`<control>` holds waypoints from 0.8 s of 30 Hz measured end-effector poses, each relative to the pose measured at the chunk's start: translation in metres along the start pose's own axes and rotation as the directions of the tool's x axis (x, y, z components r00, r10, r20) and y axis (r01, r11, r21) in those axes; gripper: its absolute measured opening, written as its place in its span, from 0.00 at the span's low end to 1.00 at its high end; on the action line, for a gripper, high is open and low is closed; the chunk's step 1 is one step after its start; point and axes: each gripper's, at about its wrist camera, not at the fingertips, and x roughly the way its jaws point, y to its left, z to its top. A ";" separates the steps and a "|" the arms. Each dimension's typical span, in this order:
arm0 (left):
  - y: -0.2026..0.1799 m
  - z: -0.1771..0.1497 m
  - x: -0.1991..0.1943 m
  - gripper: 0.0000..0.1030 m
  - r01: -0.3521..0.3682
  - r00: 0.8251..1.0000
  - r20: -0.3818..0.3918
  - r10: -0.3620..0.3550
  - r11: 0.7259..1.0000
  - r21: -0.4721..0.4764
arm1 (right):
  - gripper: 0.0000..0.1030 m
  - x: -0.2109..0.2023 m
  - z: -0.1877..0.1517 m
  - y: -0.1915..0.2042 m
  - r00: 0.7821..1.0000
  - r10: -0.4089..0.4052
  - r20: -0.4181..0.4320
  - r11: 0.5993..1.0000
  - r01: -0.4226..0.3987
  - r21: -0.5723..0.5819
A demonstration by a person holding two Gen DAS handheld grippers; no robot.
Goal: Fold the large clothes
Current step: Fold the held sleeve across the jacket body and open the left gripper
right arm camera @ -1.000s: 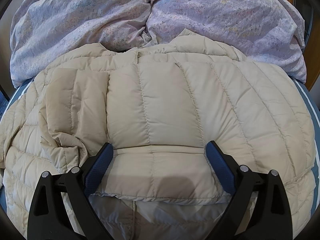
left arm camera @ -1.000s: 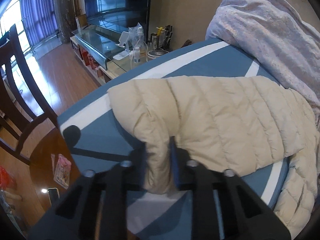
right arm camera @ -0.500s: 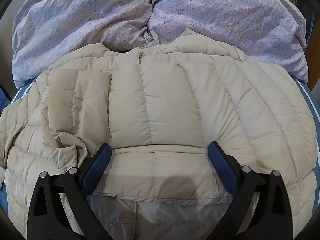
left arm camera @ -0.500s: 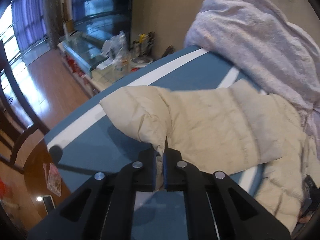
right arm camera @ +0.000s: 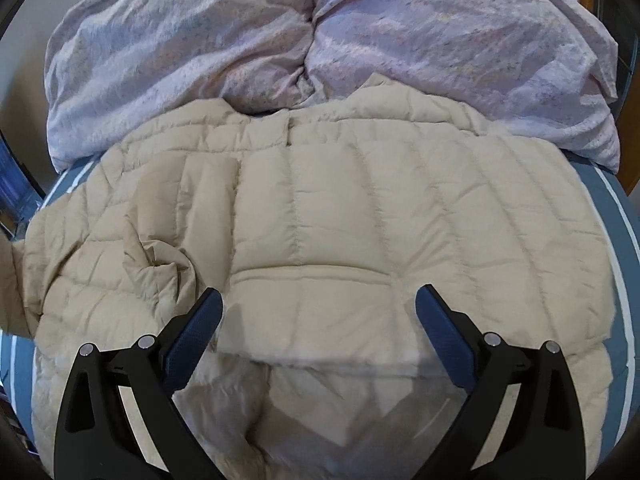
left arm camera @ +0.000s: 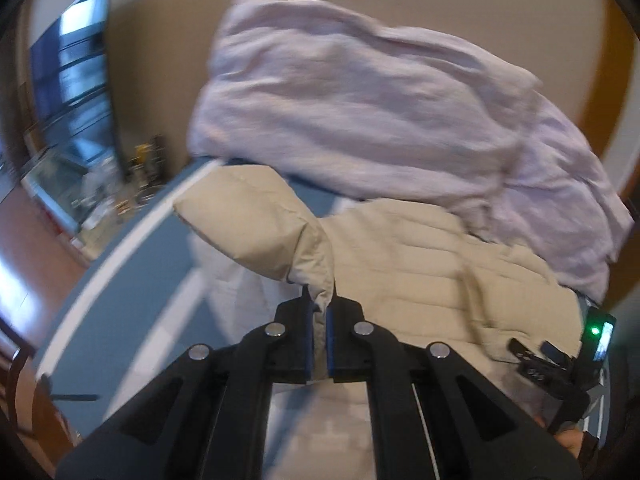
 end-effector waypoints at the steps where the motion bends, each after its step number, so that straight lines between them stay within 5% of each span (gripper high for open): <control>1: -0.012 -0.001 0.002 0.05 0.019 1.000 -0.003 -0.019 1.000 0.018 | 0.96 -0.004 -0.001 -0.004 1.000 -0.003 0.002 1.000 0.003 0.002; 12: -0.167 -0.037 0.039 0.05 0.264 0.962 -0.125 -0.244 0.947 0.182 | 0.96 -0.036 -0.009 -0.065 0.999 -0.031 0.036 0.996 0.028 0.081; 24: -0.249 -0.077 0.079 0.05 0.360 0.919 -0.258 -0.299 0.902 0.237 | 0.96 -0.042 -0.018 -0.105 0.997 -0.057 0.042 0.989 0.051 0.138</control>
